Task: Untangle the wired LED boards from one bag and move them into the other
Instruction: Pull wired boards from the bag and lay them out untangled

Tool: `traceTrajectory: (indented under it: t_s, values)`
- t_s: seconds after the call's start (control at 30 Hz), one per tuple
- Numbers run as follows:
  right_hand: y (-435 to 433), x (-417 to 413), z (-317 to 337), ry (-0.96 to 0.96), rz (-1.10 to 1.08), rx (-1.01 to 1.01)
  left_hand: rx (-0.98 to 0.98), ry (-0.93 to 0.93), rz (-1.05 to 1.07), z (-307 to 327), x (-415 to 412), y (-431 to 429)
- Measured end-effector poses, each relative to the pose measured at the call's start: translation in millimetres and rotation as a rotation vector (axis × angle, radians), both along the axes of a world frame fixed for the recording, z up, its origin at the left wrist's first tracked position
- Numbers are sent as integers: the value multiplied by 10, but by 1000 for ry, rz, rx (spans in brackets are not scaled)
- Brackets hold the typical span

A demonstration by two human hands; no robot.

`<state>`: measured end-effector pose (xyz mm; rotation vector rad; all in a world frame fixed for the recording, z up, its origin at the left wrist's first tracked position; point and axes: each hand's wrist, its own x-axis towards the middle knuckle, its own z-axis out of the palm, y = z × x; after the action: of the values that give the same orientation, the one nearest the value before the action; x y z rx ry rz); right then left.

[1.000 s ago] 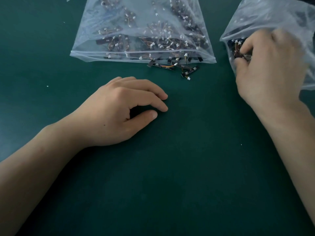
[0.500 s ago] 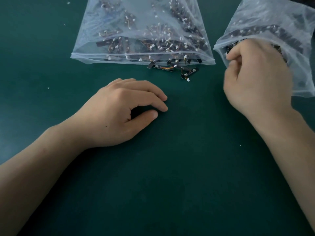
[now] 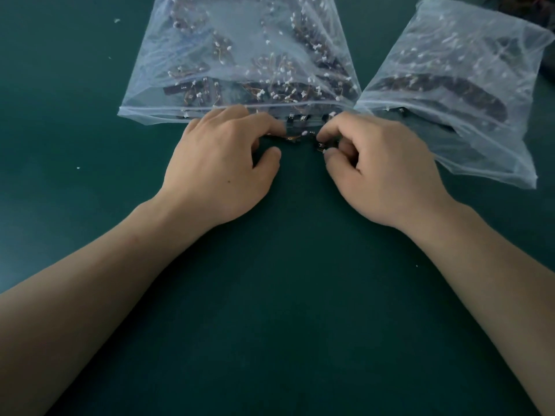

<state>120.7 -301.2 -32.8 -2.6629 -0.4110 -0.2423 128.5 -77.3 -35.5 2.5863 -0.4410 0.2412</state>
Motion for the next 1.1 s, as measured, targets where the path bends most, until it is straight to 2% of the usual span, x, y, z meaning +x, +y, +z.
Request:
traceTrajectory:
  t_s: [0.13, 0.27, 0.4, 0.5, 0.97, 1.1]
  values:
    - [-16, -6, -5, 18, 19, 43, -78, 11, -34, -4, -2, 59]
    - [-13, -33, 6, 6, 39, 55, -76, 50, -112, 44, -1, 105]
    - [-29, -37, -40, -30, -47, 73, -65, 91, -196, 57, -7, 142]
    - [-46, -19, -53, -49, -85, 20, -54, 60, -151, 38, -24, 126]
    - [-69, 15, -45, 23, -77, 143, -14, 60, -75, 32, -70, 98]
    - [-50, -6, -17, 46, 38, 137, -8, 98, -125, 80, -78, 99]
